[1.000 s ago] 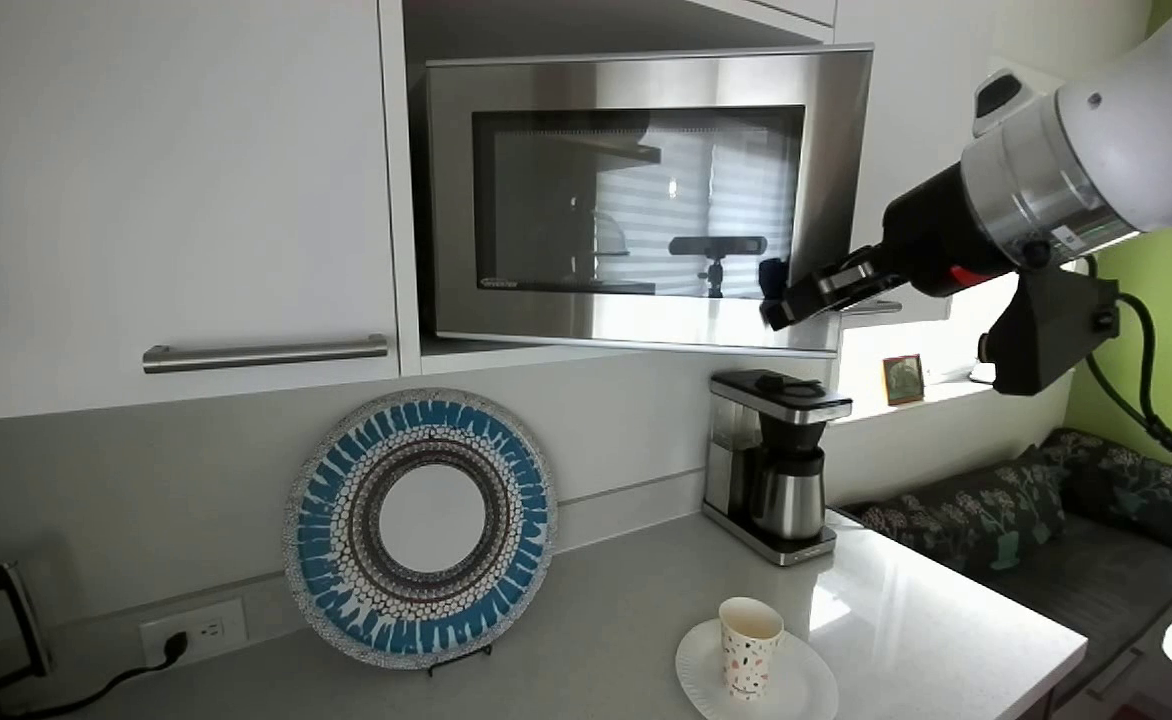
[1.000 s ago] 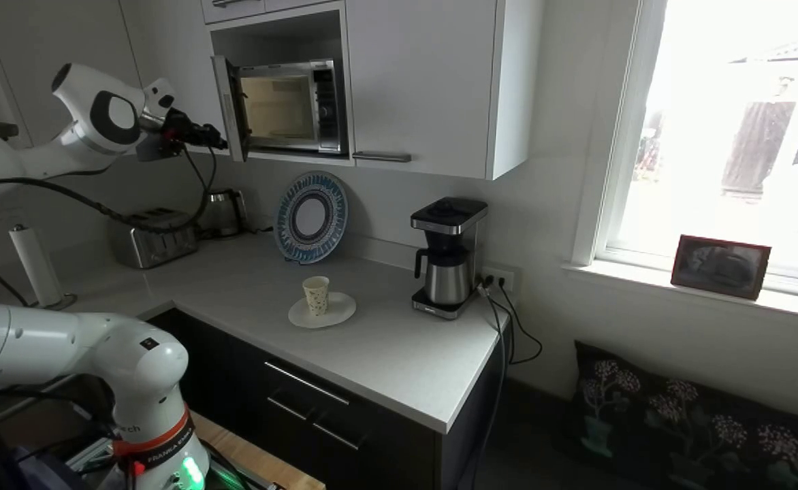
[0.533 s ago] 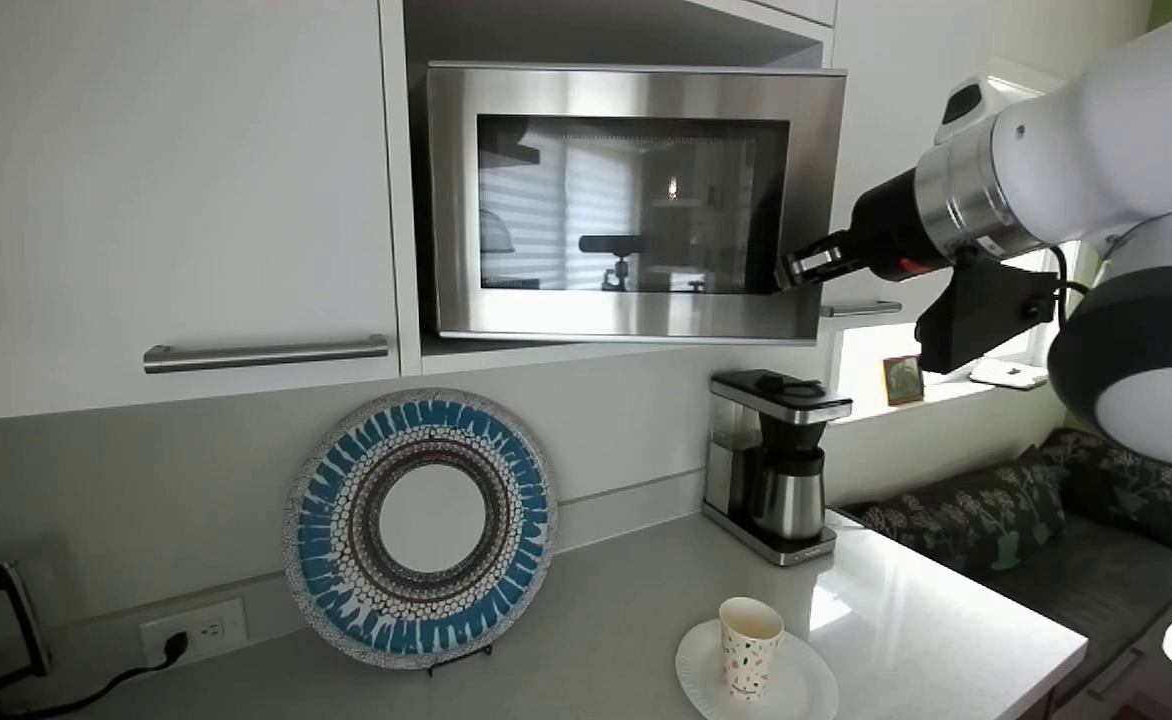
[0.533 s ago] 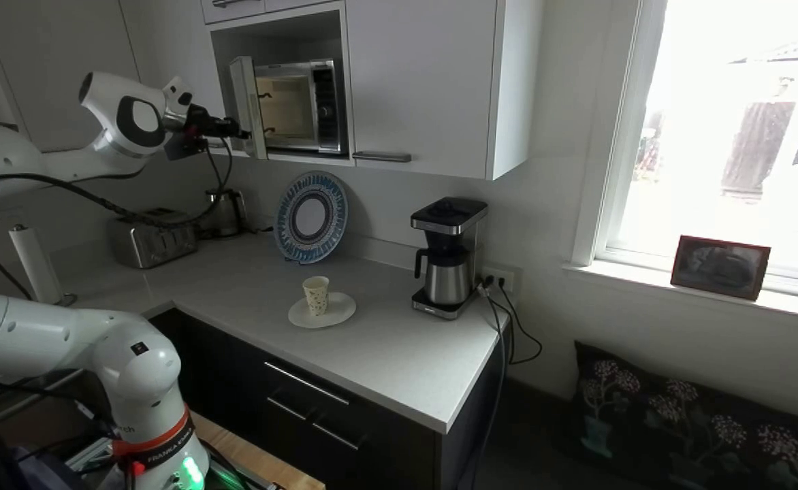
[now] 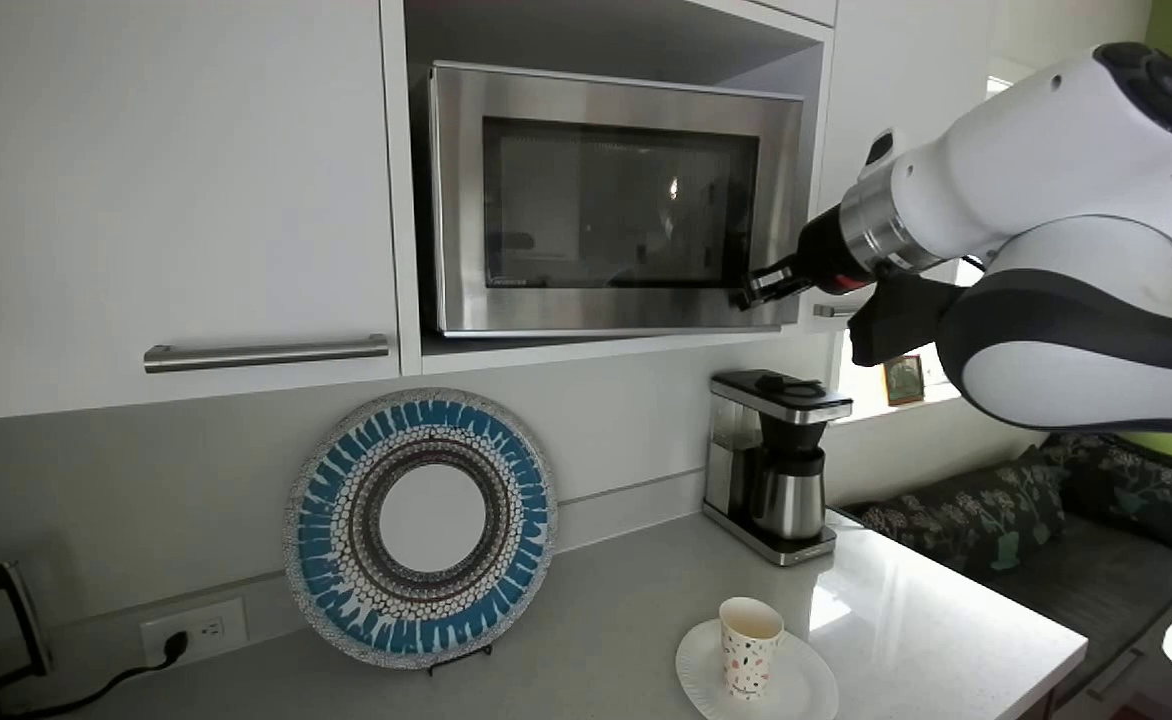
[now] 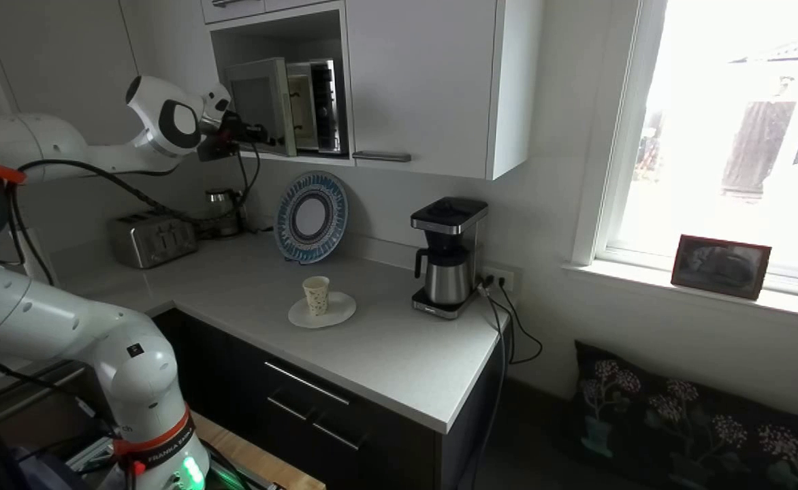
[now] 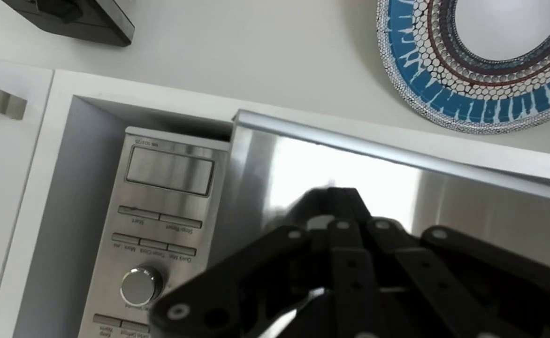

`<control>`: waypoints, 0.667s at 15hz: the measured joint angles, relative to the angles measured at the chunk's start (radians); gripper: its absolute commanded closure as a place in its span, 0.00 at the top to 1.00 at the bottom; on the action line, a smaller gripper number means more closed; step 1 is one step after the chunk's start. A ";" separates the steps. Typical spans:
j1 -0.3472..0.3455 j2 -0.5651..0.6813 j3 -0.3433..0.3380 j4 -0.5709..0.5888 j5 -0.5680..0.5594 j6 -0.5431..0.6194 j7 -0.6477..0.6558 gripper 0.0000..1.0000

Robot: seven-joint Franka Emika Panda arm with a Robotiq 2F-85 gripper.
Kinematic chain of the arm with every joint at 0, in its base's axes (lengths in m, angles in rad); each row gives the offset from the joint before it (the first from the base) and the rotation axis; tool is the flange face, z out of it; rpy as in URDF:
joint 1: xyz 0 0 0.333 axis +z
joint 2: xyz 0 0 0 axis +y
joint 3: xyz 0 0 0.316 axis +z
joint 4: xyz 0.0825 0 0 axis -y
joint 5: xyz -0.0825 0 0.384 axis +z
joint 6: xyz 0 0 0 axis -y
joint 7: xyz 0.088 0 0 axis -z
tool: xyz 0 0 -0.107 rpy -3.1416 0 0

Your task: Close the door of the microwave

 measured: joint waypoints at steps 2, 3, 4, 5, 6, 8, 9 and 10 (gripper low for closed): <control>0.000 0.021 0.000 0.010 -0.002 0.004 0.000 0.01; 0.000 0.022 0.001 0.012 -0.002 0.004 0.000 0.01; 0.000 0.022 0.001 0.014 -0.002 0.004 0.000 0.01; 0.000 0.022 0.002 0.016 -0.002 0.004 0.000 0.01; 0.000 0.022 0.002 0.017 -0.002 0.004 0.000 0.01; 0.000 0.022 0.002 0.018 -0.002 0.004 0.000 0.01; 0.000 0.022 0.002 0.018 -0.002 0.004 0.000 0.00; 0.000 0.022 0.002 0.018 -0.002 0.004 0.000 0.00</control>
